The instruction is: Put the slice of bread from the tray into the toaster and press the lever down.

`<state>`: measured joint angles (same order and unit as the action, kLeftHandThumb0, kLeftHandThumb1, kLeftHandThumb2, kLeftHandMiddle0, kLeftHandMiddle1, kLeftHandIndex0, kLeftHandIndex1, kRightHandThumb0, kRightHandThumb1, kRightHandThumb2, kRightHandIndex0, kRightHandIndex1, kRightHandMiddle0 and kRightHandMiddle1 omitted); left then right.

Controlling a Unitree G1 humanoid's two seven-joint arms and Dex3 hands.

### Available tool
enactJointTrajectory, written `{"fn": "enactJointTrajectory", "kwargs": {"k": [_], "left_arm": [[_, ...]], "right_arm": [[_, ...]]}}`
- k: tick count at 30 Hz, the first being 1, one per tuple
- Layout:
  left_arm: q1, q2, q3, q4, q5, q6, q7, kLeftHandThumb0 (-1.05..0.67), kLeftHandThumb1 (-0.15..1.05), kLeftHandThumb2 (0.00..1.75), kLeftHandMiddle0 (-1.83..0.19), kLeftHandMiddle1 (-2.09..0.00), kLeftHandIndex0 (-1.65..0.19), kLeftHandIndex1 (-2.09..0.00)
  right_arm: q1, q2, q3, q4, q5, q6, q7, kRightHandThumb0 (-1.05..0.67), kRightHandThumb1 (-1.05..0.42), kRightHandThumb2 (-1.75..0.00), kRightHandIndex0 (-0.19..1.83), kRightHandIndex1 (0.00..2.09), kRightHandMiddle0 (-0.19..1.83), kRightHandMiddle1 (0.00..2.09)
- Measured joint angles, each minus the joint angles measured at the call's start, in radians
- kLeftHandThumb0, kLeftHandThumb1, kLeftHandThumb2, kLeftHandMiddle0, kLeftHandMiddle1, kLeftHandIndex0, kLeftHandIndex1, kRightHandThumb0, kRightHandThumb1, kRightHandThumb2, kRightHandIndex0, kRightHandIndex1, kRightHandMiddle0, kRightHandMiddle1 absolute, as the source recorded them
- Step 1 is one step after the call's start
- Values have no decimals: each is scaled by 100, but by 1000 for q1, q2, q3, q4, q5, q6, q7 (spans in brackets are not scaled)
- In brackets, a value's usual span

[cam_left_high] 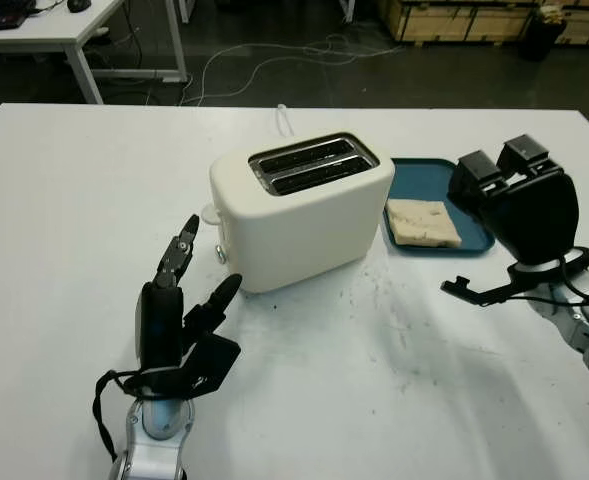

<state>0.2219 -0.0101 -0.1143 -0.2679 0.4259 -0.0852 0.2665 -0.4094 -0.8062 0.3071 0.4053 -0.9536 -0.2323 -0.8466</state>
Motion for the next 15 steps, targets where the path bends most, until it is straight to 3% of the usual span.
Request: {"fn": "enactJointTrajectory", "kwargs": {"k": [3, 5, 8, 10, 12, 15], "left_arm": [[0, 0, 0, 0, -1, 0, 0, -64, 92, 28, -37, -16, -33, 0], [0, 0, 0, 0, 0, -1, 0, -64, 92, 28, -37, -16, -34, 0], [0, 0, 0, 1, 0, 0, 0, -64, 92, 28, -37, -16, -33, 0], [0, 0, 0, 1, 0, 1, 0, -63, 92, 27, -37, -15, -33, 0], [0, -1, -1, 0, -1, 2, -1, -63, 92, 27, -37, -15, -33, 0], [0, -1, -1, 0, -1, 3, -1, -62, 92, 27, -37, -15, -33, 0]], "right_arm": [[28, 0, -32, -37, 11, -20, 30, -40, -92, -9, 65, 175, 50, 170], [37, 0, -45, -38, 44, -63, 52, -40, -92, -3, 66, 175, 64, 144], [38, 0, -65, -14, 121, -147, 139, -44, -86, -1, 77, 131, 95, 64], [24, -2, -67, 41, 156, -183, 206, -43, -84, 0, 86, 83, 105, 21], [-6, -7, -66, 115, 164, -187, 287, -47, -84, 0, 93, 34, 98, 5], [-69, -17, -61, 210, 162, -169, 394, -51, -85, 0, 85, 6, 82, 1]]}}
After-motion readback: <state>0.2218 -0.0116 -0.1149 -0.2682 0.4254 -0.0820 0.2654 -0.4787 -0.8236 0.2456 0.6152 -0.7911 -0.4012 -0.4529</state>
